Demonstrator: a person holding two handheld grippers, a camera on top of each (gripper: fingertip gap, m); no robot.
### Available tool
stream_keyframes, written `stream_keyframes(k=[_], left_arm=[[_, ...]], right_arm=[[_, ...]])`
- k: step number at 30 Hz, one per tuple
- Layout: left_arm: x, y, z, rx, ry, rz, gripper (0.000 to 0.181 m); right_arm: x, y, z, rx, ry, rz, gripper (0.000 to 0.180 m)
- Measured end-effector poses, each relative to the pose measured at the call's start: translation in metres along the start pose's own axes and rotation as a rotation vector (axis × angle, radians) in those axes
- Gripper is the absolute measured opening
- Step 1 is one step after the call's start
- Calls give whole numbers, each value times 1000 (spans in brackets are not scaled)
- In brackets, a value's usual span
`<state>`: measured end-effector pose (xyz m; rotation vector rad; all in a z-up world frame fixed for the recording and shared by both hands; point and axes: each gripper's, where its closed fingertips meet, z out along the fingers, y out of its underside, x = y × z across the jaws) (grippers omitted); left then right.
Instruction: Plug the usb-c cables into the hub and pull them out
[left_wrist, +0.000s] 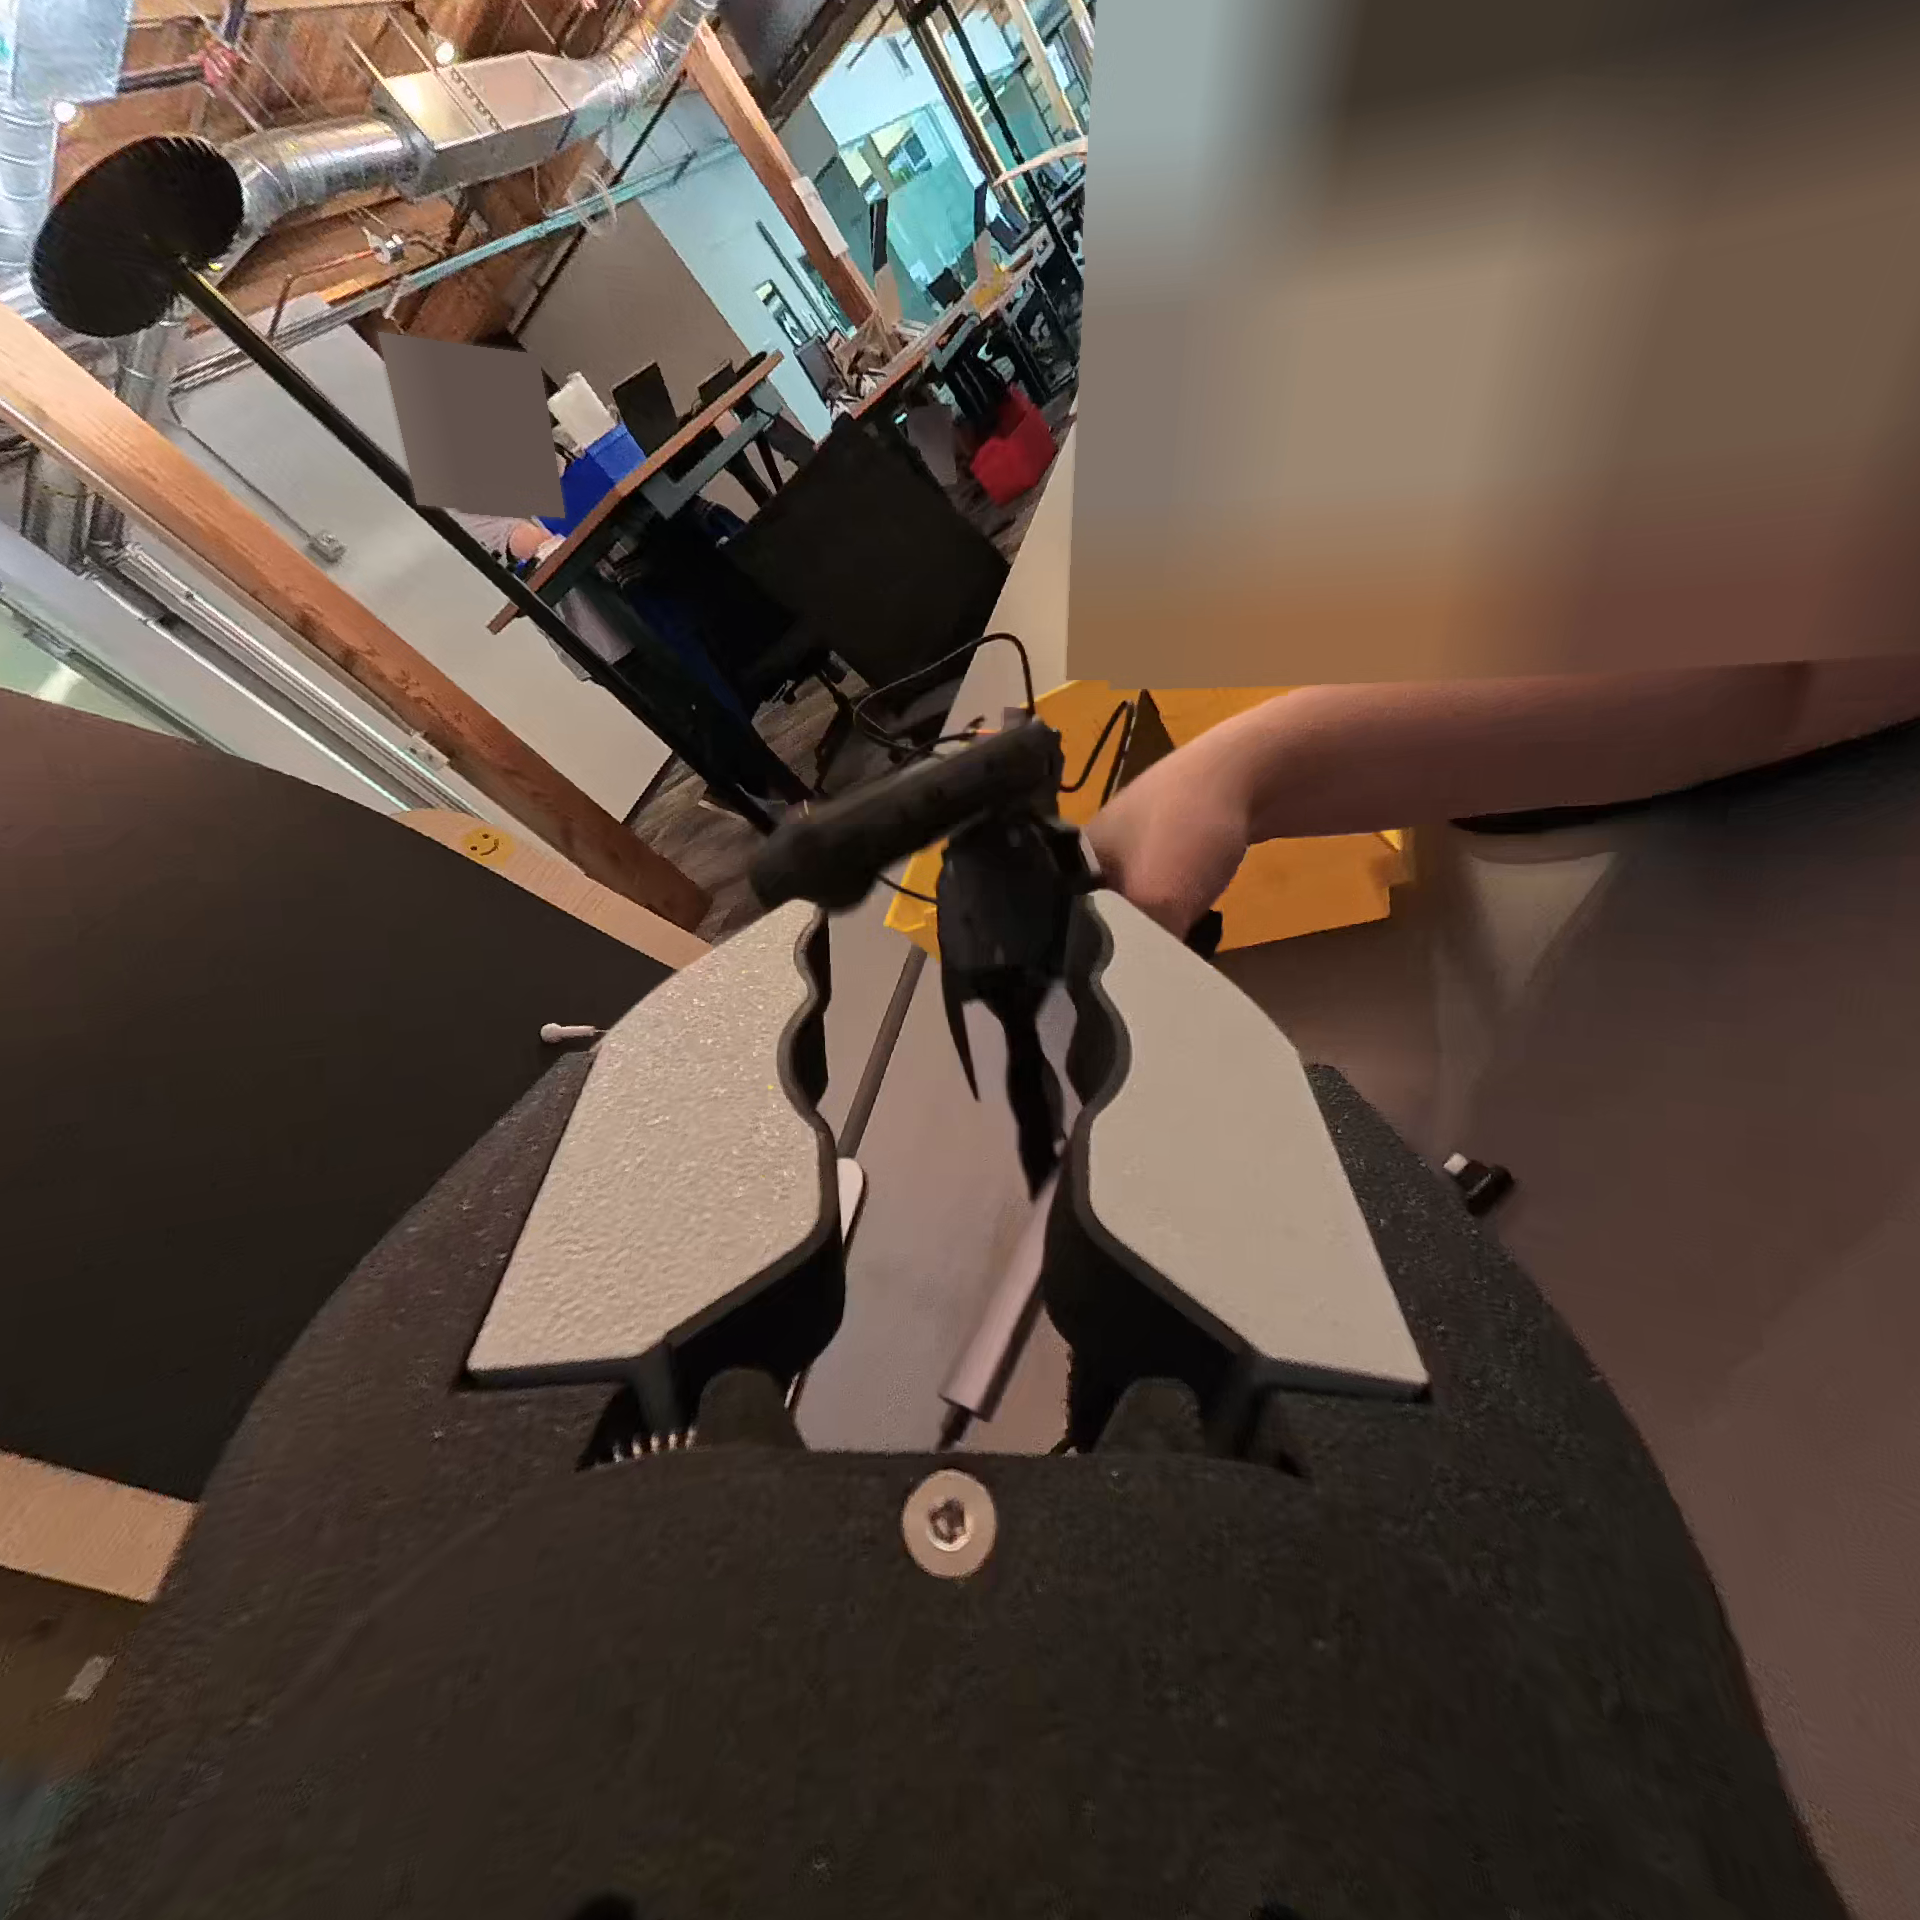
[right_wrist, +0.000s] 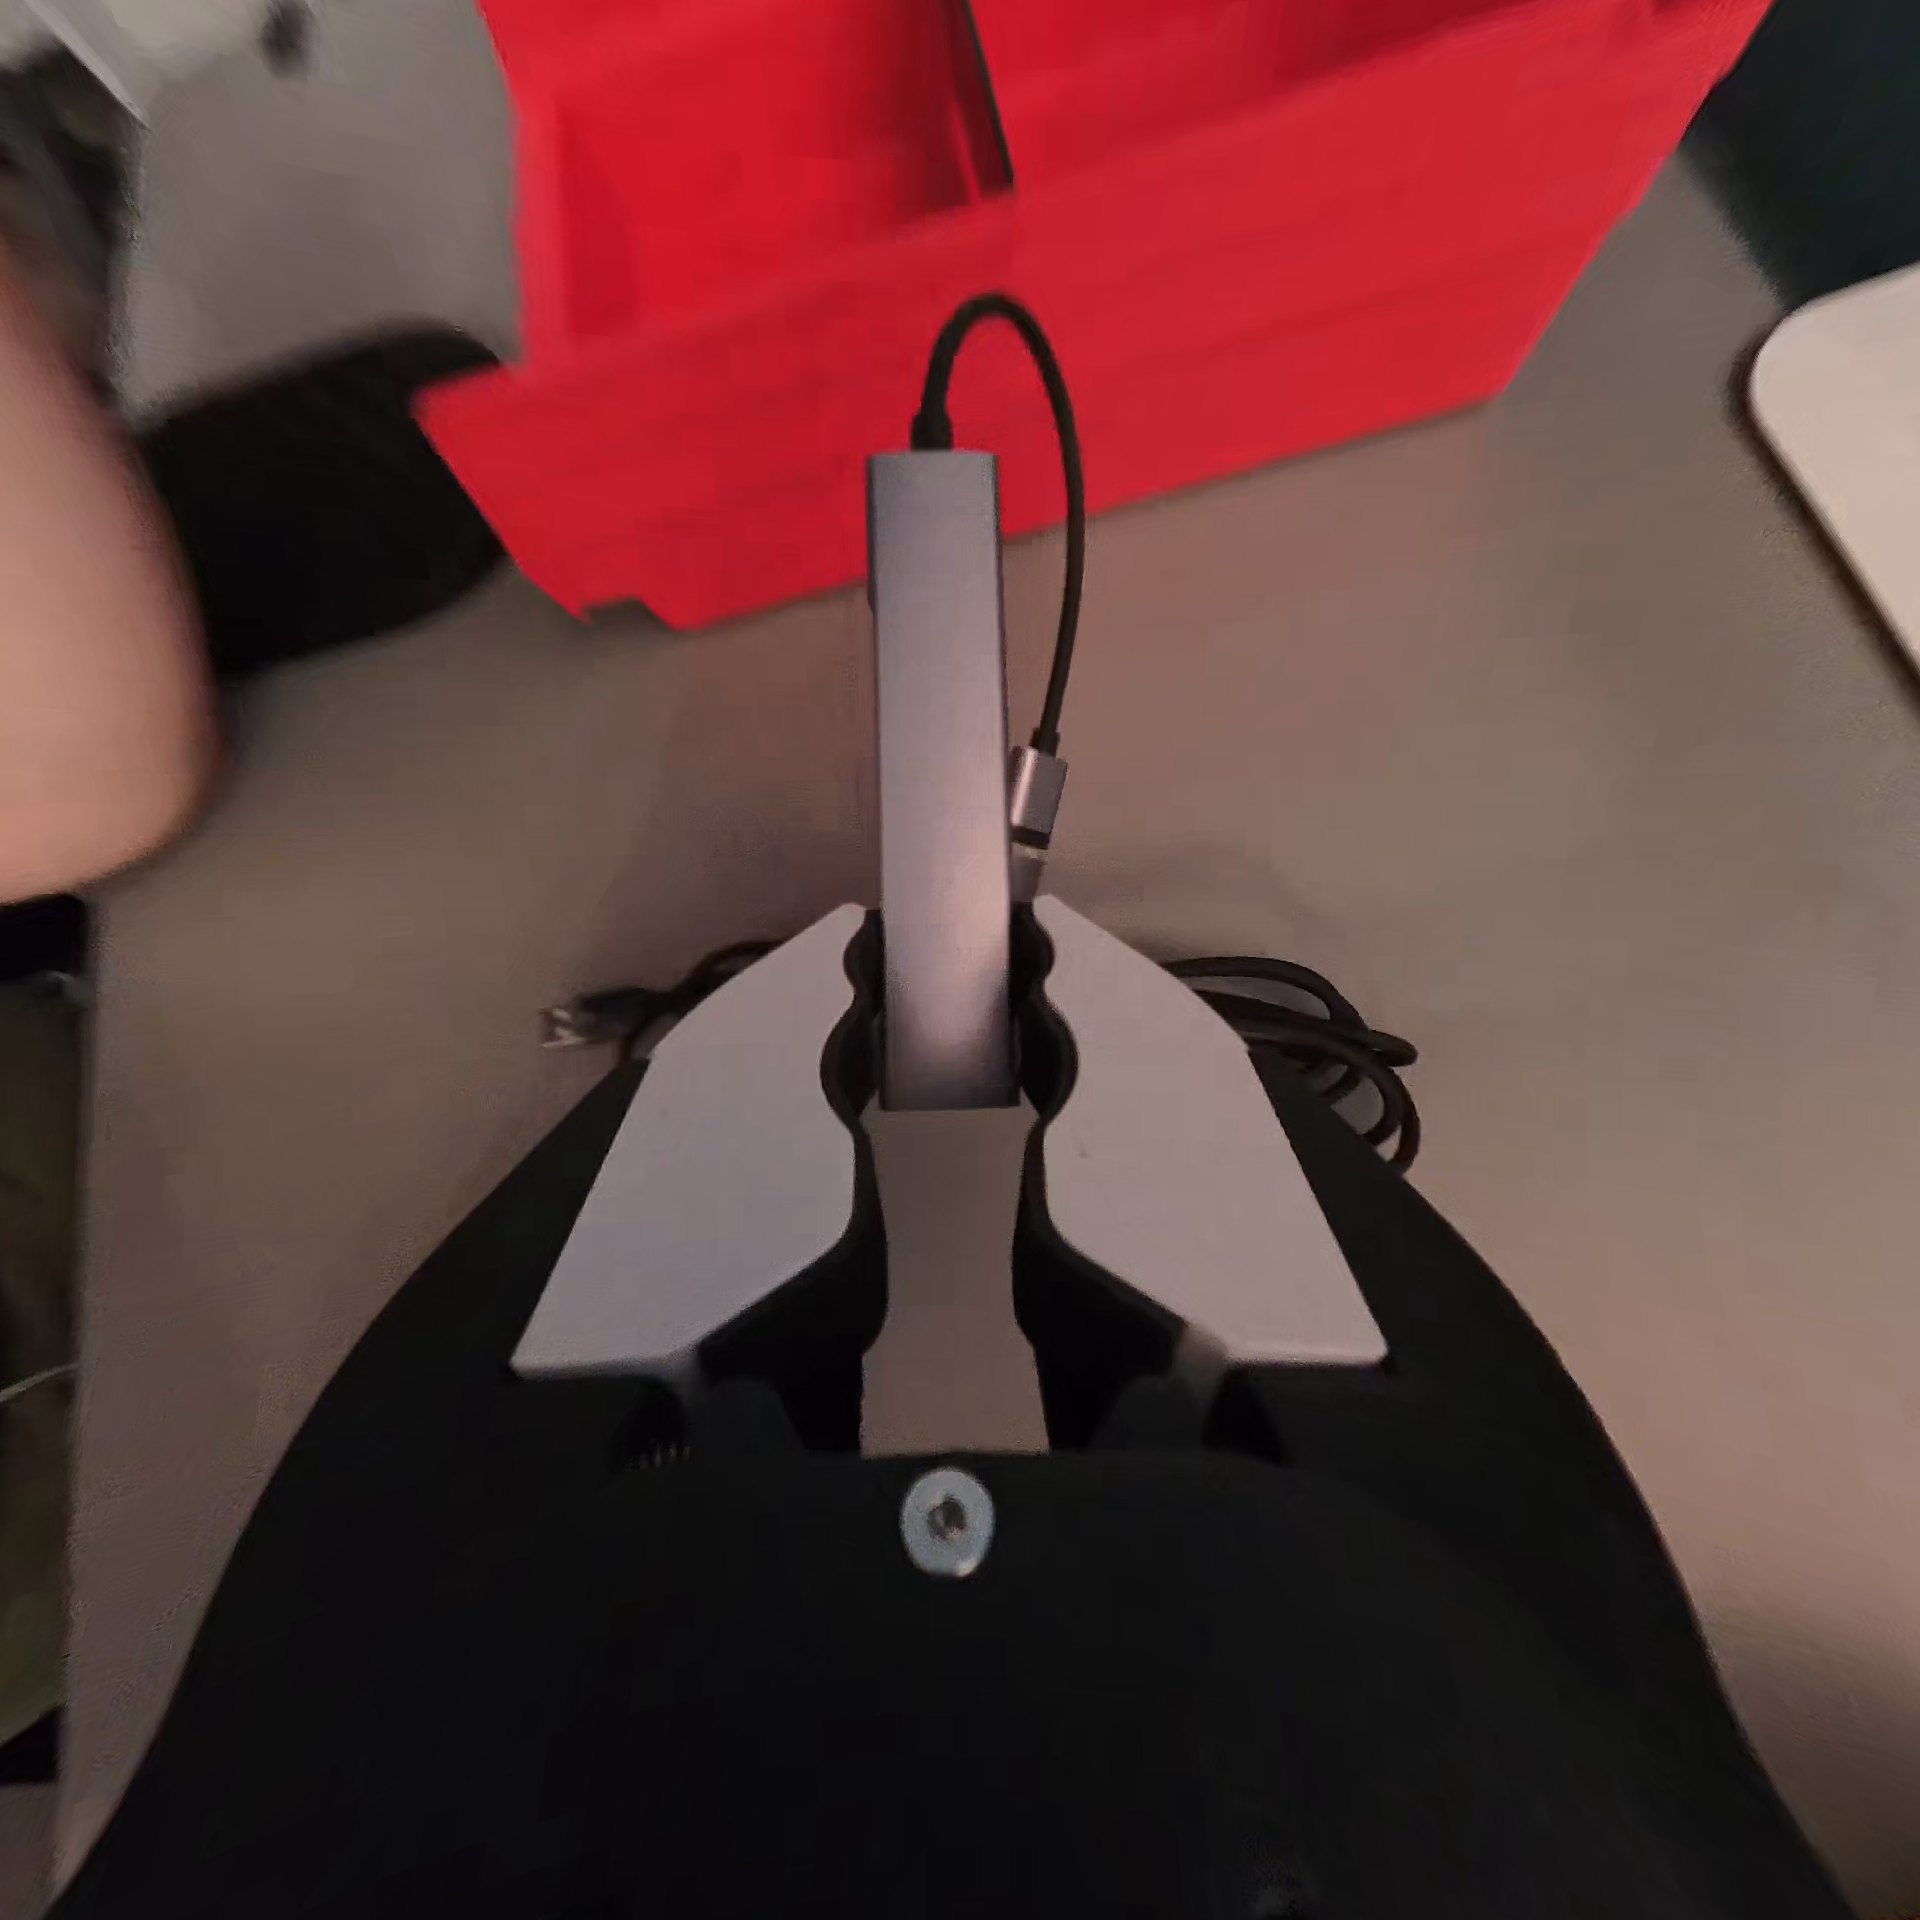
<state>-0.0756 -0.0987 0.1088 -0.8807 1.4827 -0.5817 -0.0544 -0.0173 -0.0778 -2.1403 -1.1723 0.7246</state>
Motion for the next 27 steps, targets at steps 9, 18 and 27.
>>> stream_keyframes(k=[9,18,27], left_arm=[[-1,5,6,-1,16,-29,41],[0,7,9,-8,32,-33,41],[-10,7,-8,13,-6,-49,41]], right_arm=[[20,41,48,-197,118,-150,26],[15,18,20,-80,109,-82,29],[-54,15,-49,57,200,-148,29]])
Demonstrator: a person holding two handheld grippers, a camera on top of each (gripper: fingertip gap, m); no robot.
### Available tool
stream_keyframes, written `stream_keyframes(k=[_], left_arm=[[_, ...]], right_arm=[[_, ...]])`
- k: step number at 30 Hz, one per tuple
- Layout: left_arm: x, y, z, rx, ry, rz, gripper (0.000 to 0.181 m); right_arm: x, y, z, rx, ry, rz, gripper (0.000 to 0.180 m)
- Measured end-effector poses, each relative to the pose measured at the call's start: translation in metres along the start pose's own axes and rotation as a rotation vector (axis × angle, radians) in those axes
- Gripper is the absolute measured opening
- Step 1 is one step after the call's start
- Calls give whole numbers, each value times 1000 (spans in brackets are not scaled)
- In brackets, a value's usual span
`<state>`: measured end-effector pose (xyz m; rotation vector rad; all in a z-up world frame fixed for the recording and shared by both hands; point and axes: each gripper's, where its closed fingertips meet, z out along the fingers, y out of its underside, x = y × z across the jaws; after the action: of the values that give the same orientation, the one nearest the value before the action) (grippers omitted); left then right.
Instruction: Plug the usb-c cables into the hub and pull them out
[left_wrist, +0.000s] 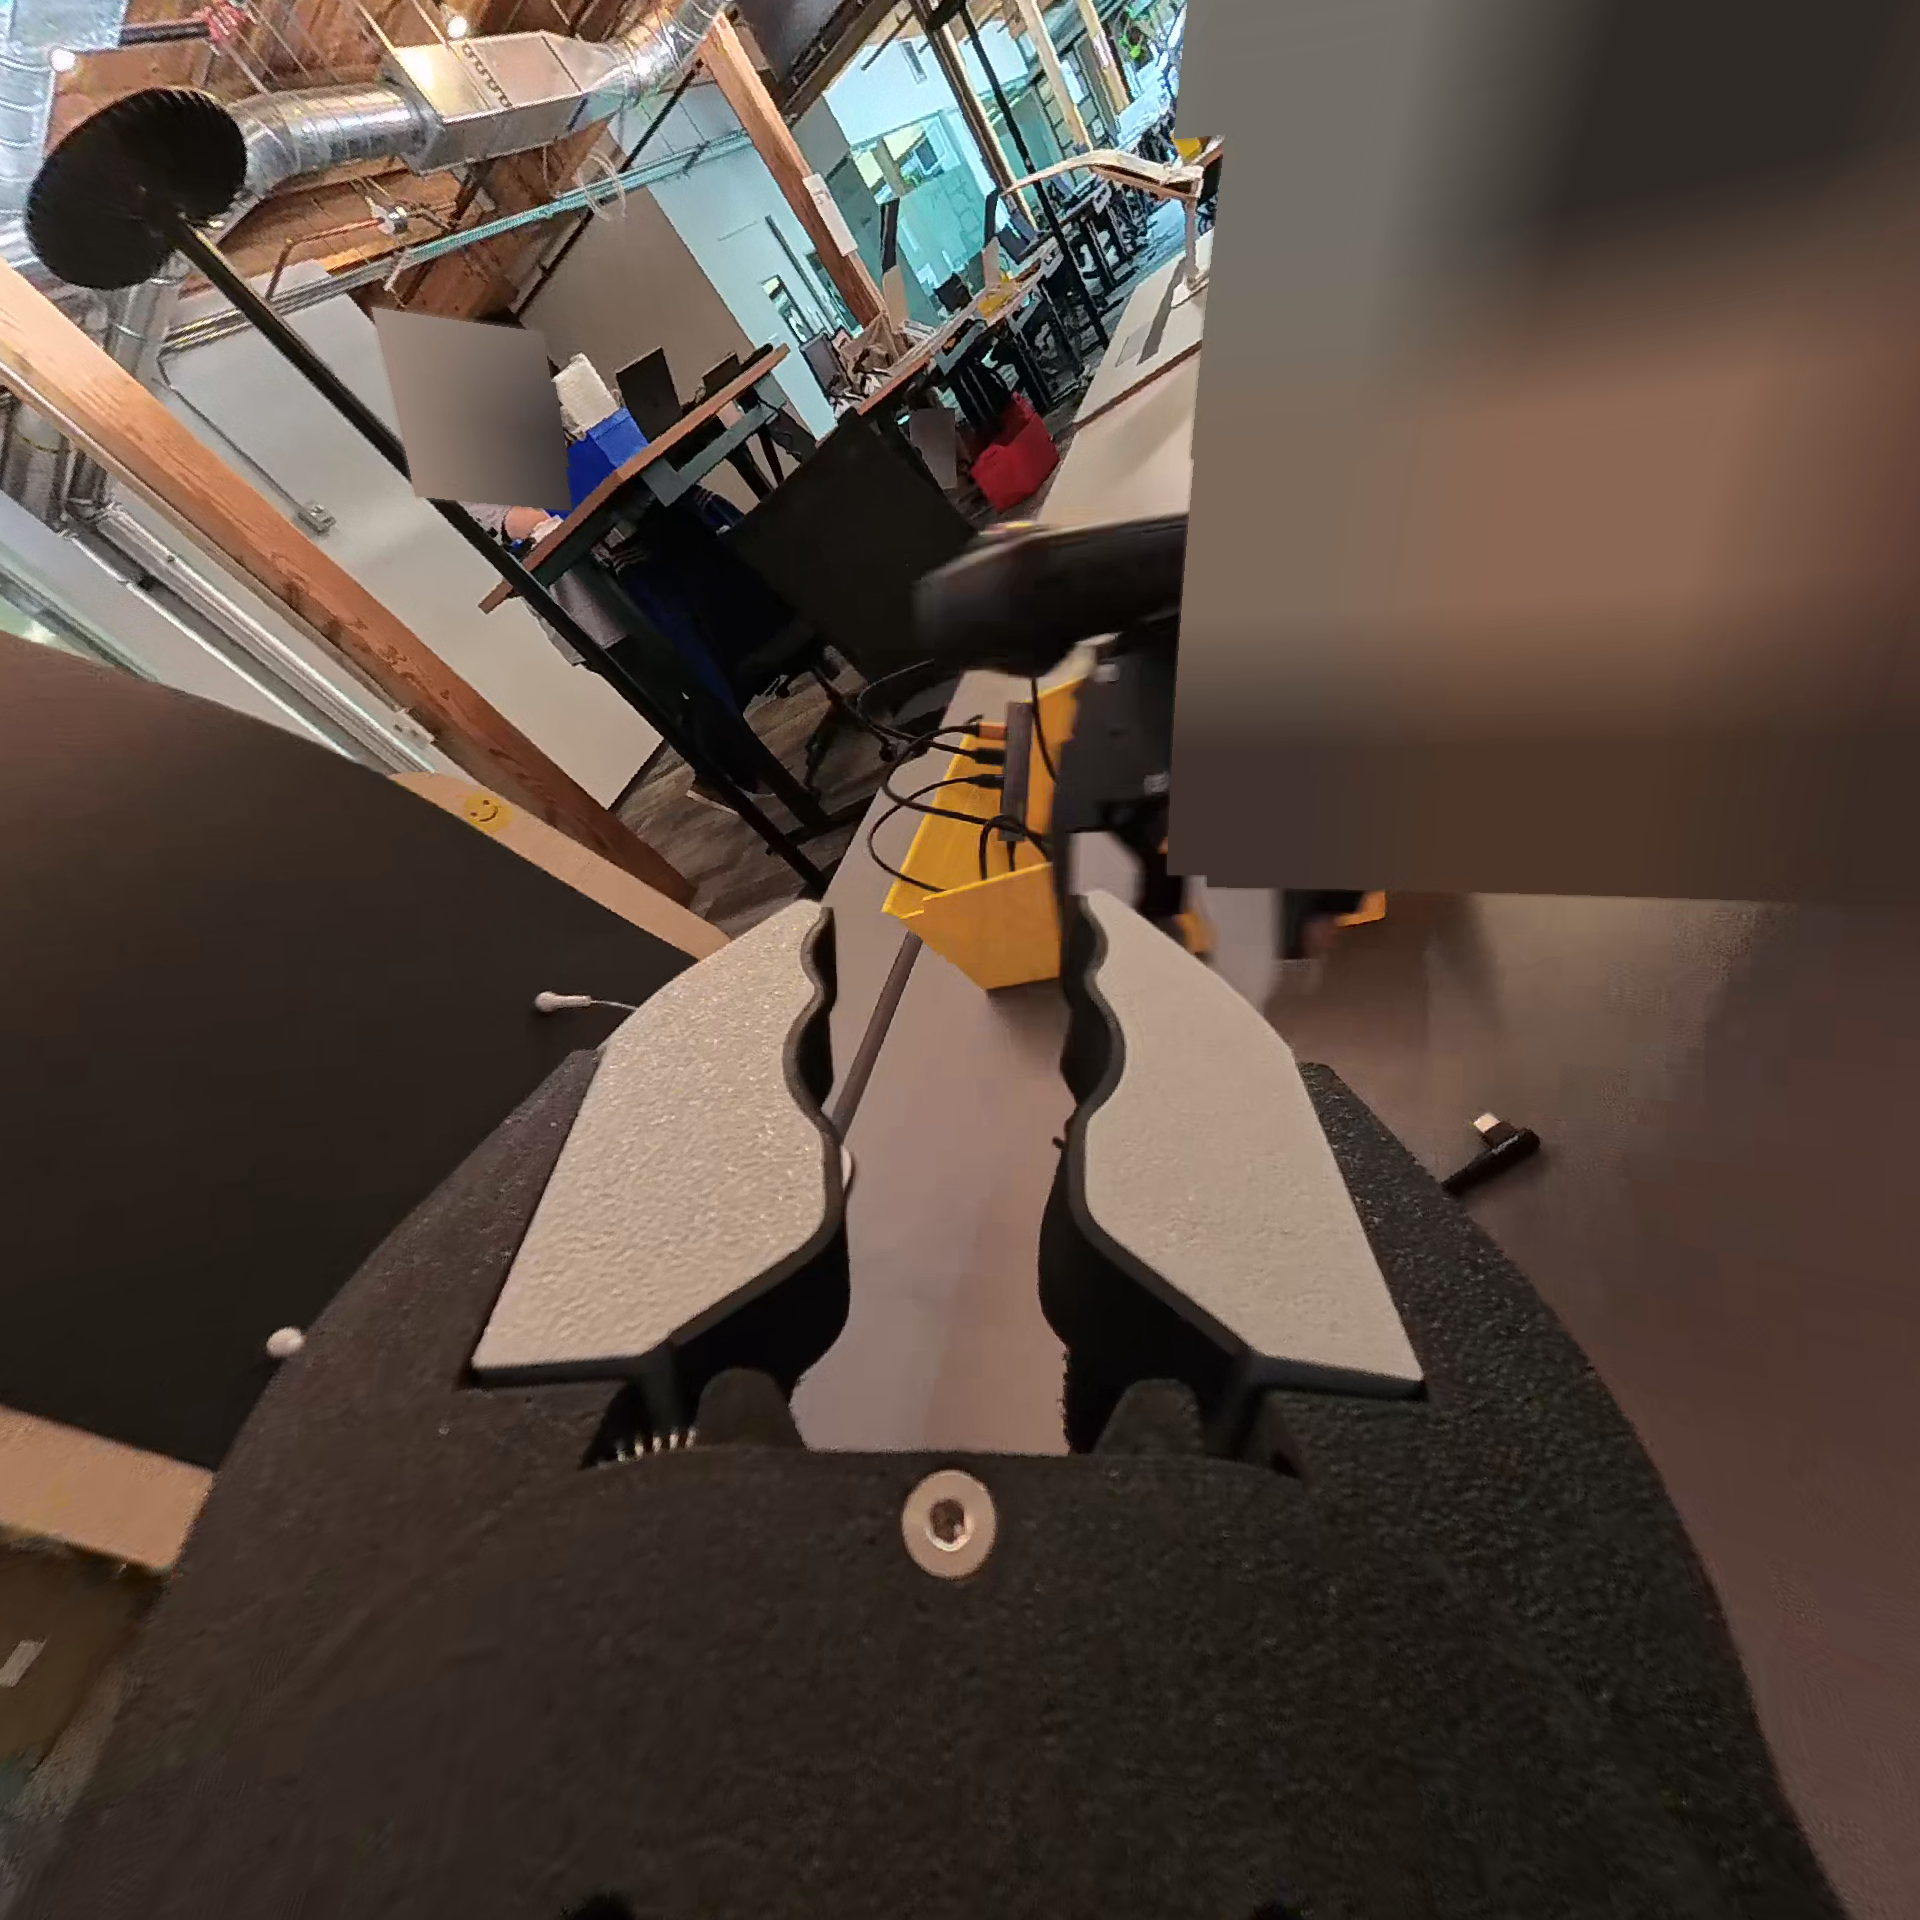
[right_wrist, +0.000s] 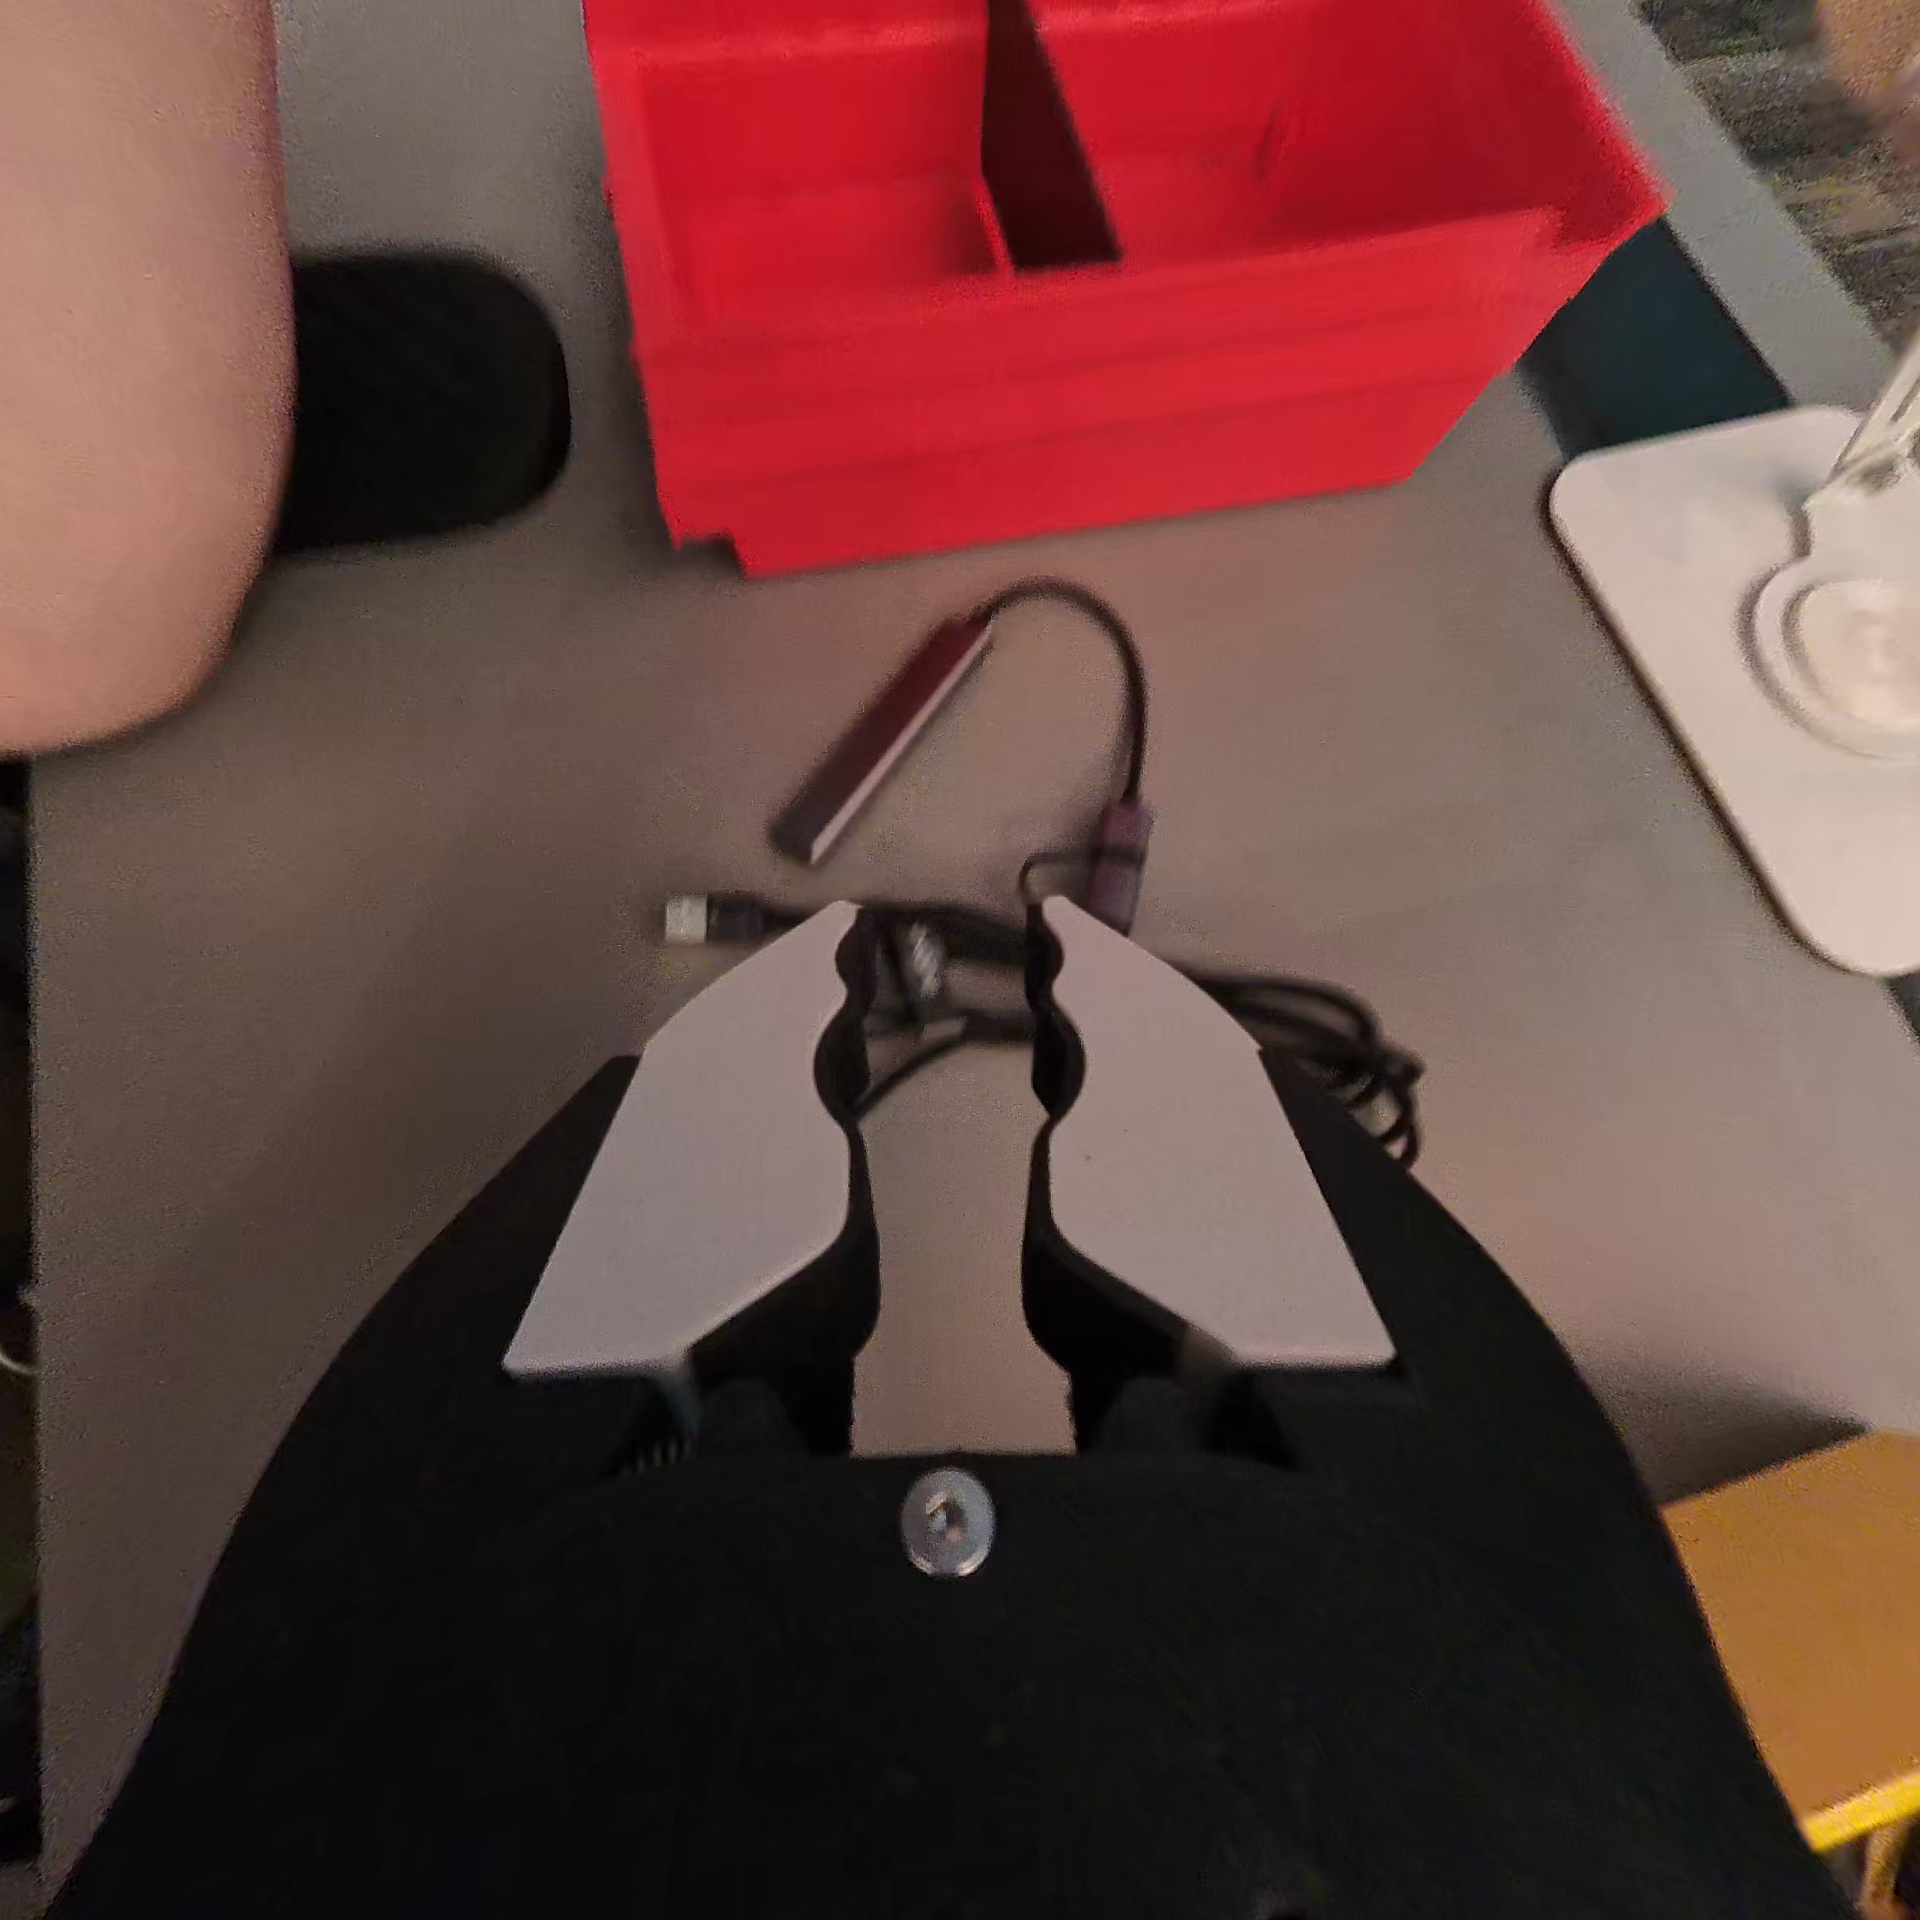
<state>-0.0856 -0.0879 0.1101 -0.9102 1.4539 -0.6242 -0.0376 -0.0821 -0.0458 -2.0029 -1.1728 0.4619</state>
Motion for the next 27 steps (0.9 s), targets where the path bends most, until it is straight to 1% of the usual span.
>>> stream_keyframes(k=[2,4,6,8,9,11,14,15,17,19,22,25,27], left_arm=[[-3,-5,-6,31,-8,-7,41],[-5,-12,-12,74,-16,-10,40],[-6,-19,-15,121,-14,-17,38],[-4,-24,-16,151,-3,-28,38],[-2,-25,-16,152,6,-30,38],[2,-23,-14,135,20,-21,38],[6,-19,-9,103,39,-9,38],[9,-17,-7,93,58,-14,38],[20,-9,0,61,139,-39,38],[35,8,10,-16,231,-52,36],[58,35,34,-140,340,-22,34],[88,46,62,-161,482,-37,33],[104,52,82,-170,542,-67,32]], right_arm=[[-20,44,8,-90,50,-21,26],[-36,79,18,-160,88,19,21],[-44,99,28,-208,122,112,21],[-44,114,32,-299,182,160,23],[-44,115,33,-302,204,181,20],[-48,116,33,-327,180,208,10],[-44,121,23,-418,174,138,9],[-43,117,16,-416,163,120,9],[-41,102,-4,-409,133,98,9],[-34,81,-30,-406,133,31,8],[-17,58,-63,-447,178,-68,8],[-6,43,-82,-498,223,-191,8],[-2,39,-89,-529,248,-257,8]])
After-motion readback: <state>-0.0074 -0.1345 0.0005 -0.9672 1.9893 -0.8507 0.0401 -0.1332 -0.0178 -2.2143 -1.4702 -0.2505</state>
